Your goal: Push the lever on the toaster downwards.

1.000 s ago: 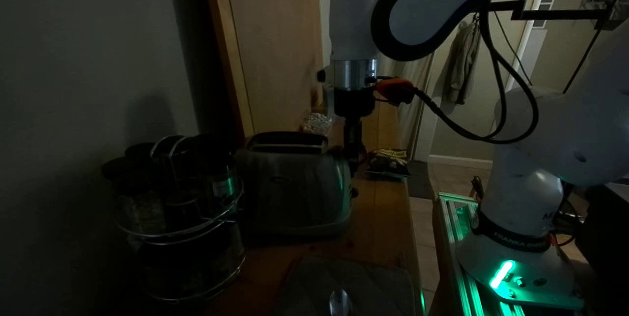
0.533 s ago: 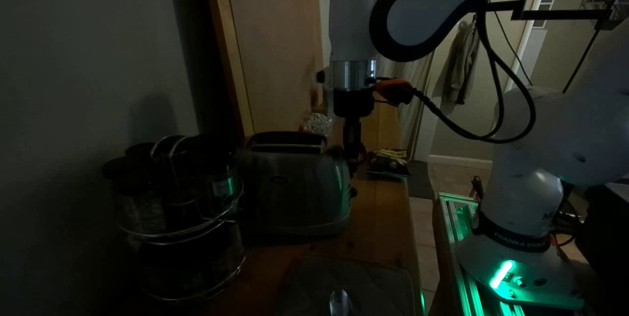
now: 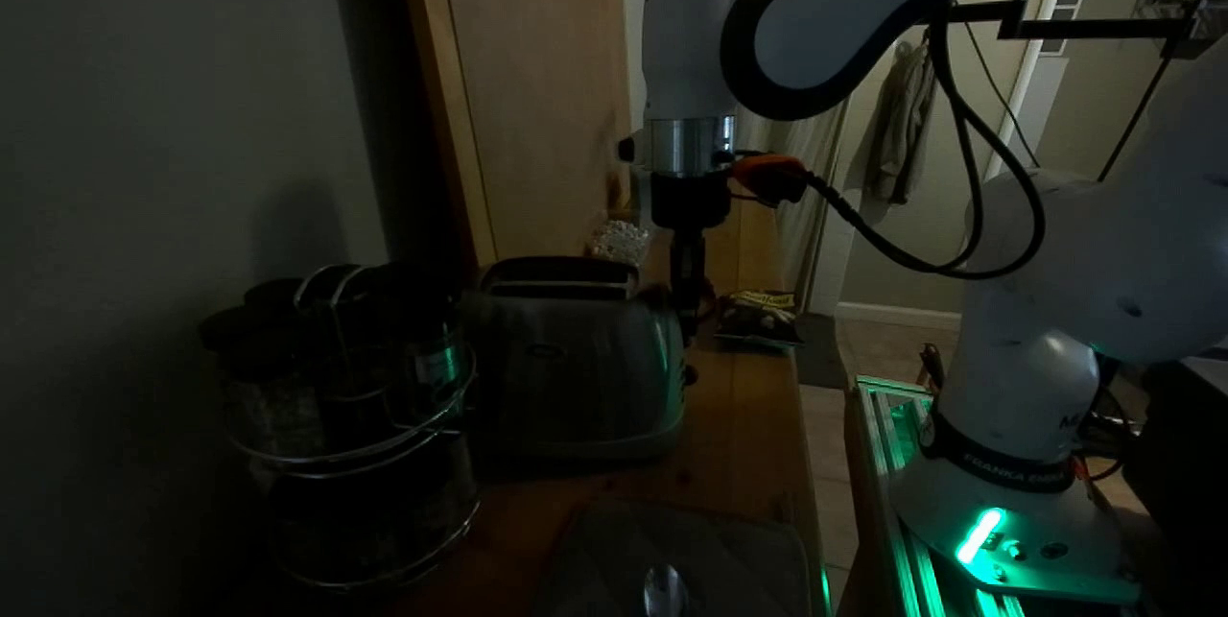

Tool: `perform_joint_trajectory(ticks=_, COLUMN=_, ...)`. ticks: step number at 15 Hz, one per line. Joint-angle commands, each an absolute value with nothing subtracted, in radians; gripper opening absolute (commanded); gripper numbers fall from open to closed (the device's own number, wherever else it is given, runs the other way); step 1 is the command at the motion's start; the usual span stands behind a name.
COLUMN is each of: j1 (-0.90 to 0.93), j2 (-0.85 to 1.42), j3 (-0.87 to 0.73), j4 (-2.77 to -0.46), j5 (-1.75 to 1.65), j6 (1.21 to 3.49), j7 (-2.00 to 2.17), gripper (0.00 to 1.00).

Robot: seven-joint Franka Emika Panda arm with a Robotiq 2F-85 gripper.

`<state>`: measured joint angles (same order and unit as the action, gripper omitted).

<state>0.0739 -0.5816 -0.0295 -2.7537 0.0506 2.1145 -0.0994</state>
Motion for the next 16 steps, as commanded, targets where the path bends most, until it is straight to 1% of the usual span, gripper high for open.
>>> perform_joint_trajectory(ticks=1, j1=0.046, j2=-0.582, j3=-0.015, j4=-2.752, j5=0.025, j6=2.120, j7=-0.087, gripper=0.02)
perform_joint_trajectory(ticks=7, j1=0.038, j2=-0.621, j3=0.020, j4=-2.751, j5=-0.014, j6=2.079, j7=-0.050, gripper=0.02)
perform_joint_trajectory(ticks=12, j1=0.033, j2=-0.701, j3=0.043, j4=-2.742, j5=-0.055, j6=2.009, j7=-0.016, gripper=0.02)
perform_joint_trajectory(ticks=16, j1=0.033, j2=-0.771, j3=0.053, j4=-2.741, j5=-0.081, j6=1.963, j7=-0.009, gripper=0.04)
